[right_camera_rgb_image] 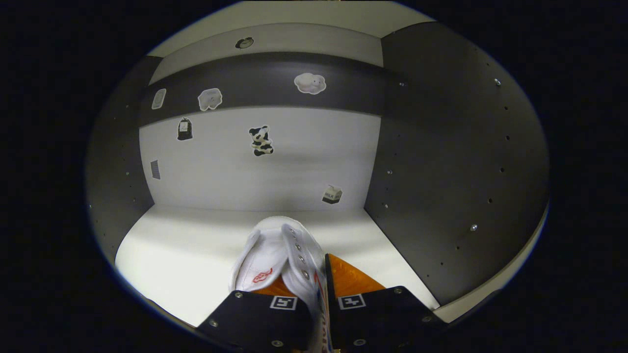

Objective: Grab one shoe with the right hand and put it into the shoe cabinet, grab the other shoe with the left hand and put it into the shoe cabinet; then close the right door with the right hand and the left door with the left hand.

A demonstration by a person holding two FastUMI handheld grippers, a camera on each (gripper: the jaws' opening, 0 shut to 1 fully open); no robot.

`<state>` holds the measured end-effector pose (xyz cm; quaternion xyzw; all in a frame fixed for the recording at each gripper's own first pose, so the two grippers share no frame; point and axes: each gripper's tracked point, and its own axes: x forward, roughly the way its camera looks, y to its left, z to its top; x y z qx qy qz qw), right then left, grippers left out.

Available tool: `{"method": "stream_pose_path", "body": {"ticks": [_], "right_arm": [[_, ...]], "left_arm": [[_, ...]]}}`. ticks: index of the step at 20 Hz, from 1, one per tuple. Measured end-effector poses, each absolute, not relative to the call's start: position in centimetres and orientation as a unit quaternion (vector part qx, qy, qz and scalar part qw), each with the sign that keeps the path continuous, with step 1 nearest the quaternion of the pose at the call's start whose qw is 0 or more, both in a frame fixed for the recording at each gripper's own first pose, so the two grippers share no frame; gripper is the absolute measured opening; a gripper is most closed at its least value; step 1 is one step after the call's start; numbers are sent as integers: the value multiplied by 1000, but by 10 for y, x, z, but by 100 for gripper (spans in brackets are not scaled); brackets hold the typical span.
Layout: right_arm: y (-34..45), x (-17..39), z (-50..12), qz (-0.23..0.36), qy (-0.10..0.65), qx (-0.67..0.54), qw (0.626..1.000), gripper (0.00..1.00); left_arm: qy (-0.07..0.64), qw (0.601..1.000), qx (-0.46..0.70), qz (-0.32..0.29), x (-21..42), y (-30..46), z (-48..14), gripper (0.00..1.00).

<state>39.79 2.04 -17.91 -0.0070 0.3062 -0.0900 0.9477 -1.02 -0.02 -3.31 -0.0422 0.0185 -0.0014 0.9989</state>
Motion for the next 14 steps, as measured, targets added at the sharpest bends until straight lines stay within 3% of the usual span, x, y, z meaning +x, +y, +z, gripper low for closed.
{"method": "stream_pose_path", "body": {"ticks": [8, 11, 14], "right_arm": [[23, 373, -157, -52, 299, -26, 953, 27], [28, 354, -133, -27, 274, -36, 961, 36], [32, 332, -91, -5, 230, -40, 972, 38]], "left_arm": [[21, 998, -52, 0, -5, 7, -40, 96], [21, 998, -60, -4, -4, 6, -40, 97], [21, 998, -65, -7, -2, 6, -40, 96]]}}
